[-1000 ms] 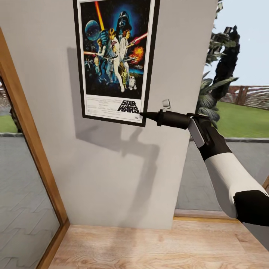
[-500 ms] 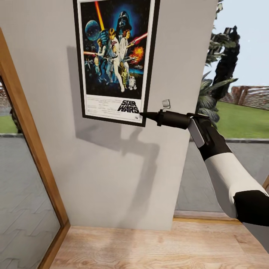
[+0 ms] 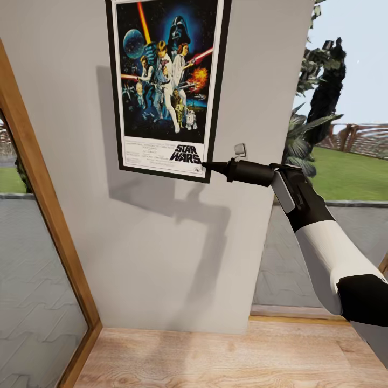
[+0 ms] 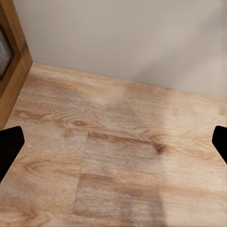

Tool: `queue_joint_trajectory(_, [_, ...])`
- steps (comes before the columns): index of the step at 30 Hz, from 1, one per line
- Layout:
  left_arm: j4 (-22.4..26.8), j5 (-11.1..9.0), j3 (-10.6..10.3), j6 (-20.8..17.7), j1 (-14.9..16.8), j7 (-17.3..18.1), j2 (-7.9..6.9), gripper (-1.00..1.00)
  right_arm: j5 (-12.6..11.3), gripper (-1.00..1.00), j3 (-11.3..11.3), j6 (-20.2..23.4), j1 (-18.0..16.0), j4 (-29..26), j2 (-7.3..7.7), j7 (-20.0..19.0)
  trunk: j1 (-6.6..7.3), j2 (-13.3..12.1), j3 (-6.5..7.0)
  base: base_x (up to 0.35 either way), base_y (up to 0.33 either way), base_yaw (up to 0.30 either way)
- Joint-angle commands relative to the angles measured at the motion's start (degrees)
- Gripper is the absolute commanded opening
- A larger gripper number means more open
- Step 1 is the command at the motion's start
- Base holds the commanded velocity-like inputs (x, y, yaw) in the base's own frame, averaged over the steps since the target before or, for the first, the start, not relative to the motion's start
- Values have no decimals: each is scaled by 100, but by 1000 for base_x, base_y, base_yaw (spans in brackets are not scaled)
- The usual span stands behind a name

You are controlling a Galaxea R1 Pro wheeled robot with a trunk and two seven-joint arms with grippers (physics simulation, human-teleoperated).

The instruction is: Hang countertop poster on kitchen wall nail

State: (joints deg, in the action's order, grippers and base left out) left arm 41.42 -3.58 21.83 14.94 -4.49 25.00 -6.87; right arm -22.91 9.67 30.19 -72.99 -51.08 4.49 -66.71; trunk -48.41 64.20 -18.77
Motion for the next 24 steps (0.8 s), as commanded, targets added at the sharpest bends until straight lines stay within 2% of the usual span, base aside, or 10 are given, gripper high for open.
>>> queue_joint_trajectory(1, [4, -37, 11, -9, 1, 42, 1, 100, -58, -100, 18, 63, -5, 1, 7, -2, 22, -38, 13, 0, 0, 0])
queue_joint_trajectory(24, [1, -37, 14, -9, 1, 40, 1, 100, -62, -100, 17, 66, -5, 1, 9, -9, 527, -960, 426, 0, 0, 0])
